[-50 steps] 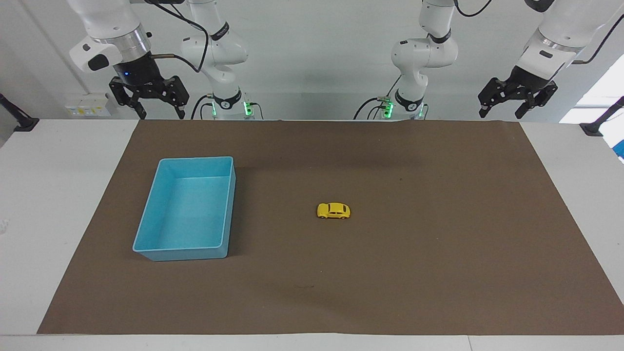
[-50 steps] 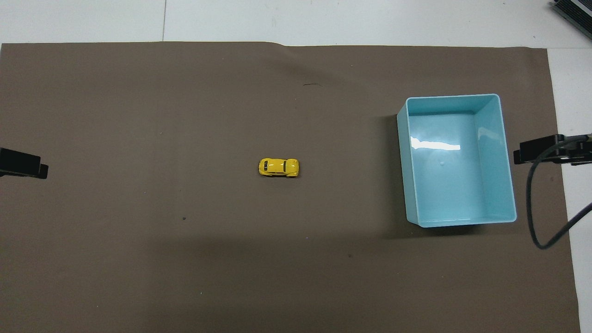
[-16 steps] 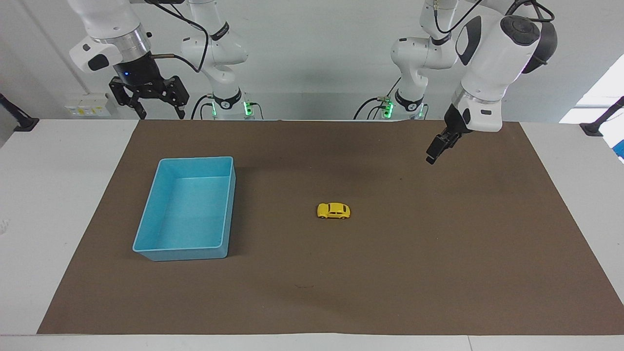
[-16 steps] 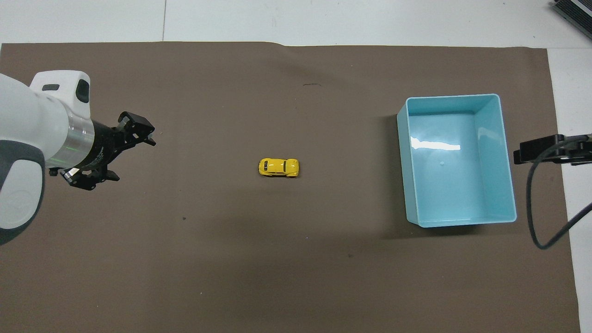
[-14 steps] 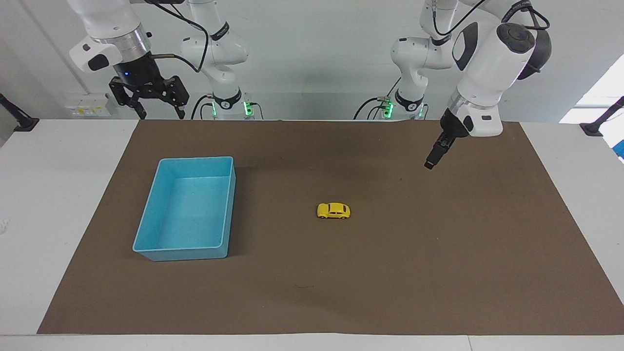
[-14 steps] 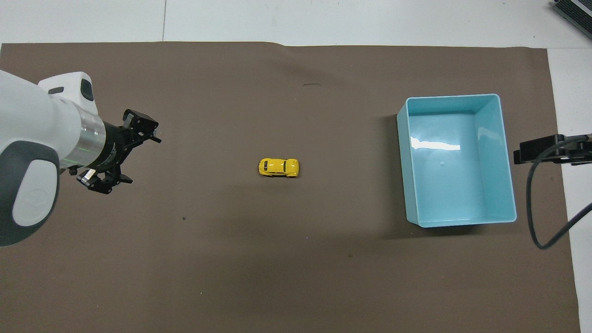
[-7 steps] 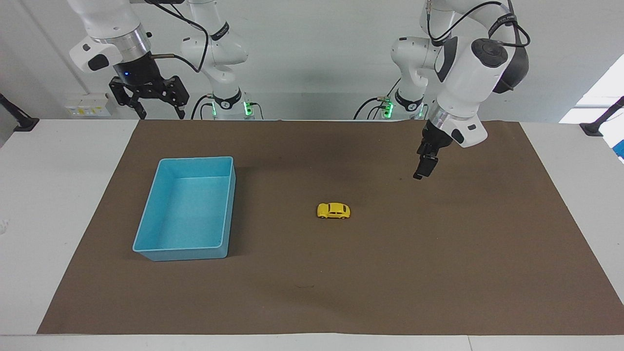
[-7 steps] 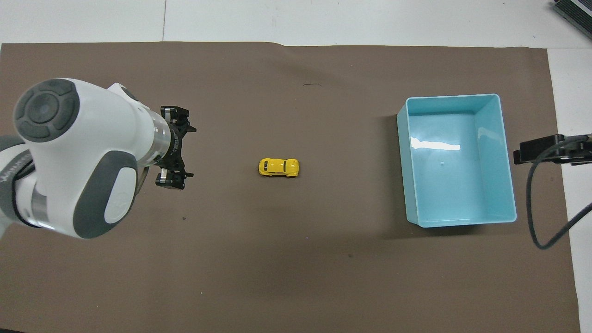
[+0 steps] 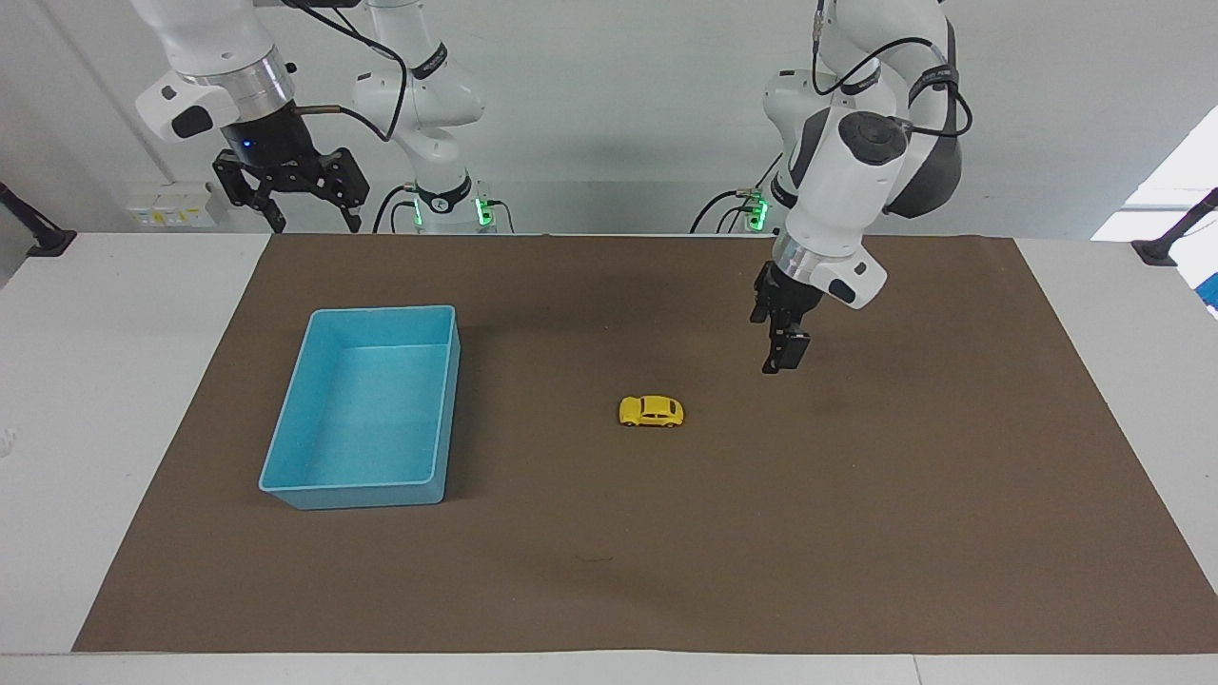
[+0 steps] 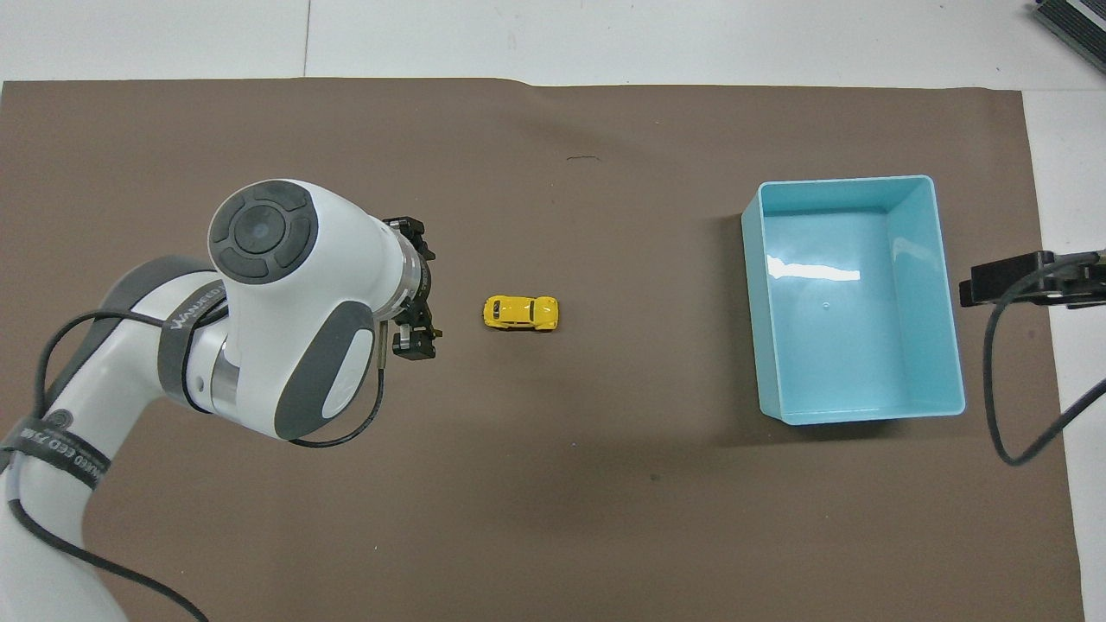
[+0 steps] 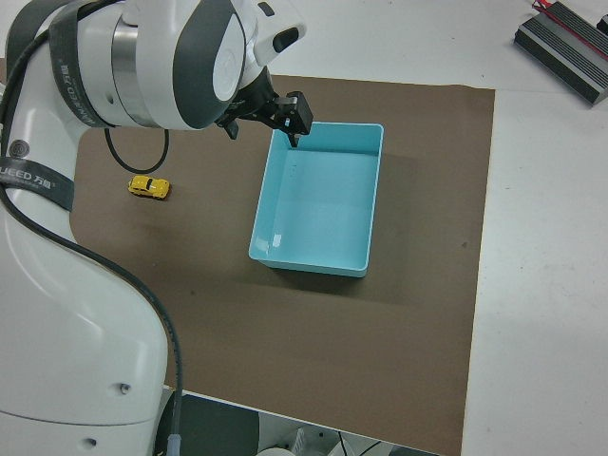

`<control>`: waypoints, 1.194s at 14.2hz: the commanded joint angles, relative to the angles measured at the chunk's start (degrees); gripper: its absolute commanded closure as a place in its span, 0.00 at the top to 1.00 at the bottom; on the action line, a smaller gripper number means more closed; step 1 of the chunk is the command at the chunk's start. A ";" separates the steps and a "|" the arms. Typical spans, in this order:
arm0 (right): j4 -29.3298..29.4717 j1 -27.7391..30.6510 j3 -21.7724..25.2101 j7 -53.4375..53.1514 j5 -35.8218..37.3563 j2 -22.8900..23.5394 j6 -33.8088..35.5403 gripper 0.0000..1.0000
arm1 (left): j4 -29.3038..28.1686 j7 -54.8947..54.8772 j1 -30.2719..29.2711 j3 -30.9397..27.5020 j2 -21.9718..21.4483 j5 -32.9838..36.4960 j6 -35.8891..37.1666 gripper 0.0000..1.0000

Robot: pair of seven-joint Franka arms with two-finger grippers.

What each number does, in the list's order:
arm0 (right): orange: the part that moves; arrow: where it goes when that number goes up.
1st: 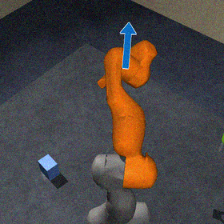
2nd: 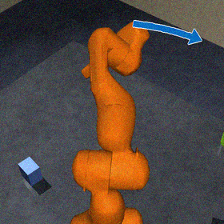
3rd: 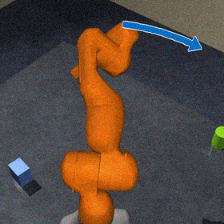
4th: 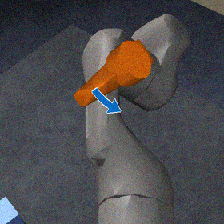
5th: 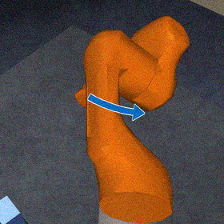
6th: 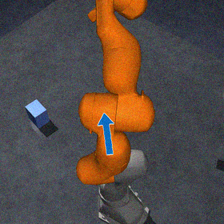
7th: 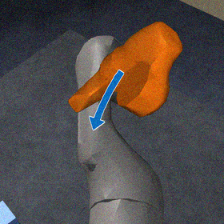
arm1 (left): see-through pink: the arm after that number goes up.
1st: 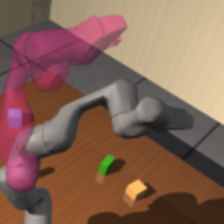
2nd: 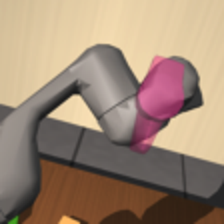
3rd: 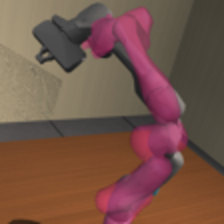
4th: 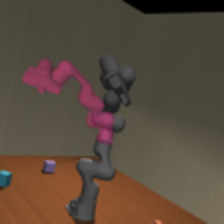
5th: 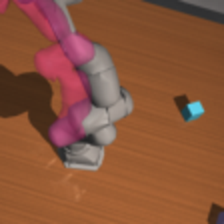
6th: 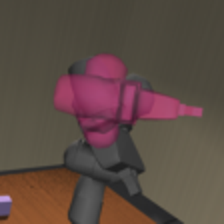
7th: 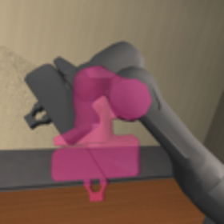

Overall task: Wind up and store yellow beetle car
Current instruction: 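Lower the left gripper onto the yellow car and press it down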

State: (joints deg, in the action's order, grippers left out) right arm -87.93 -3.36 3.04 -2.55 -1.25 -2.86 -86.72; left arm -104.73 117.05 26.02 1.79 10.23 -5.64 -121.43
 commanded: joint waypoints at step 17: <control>-0.40 0.46 -0.23 -0.88 -1.12 -0.66 0.15 1.00 | 6.99 15.22 9.67 -1.08 17.20 0.81 -8.83 1.00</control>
State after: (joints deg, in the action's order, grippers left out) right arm -87.93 -3.36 3.04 -2.55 -1.25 -2.86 -86.72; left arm -98.58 131.14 35.10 1.48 26.79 -5.60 -129.70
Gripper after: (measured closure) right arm 0.000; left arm 0.000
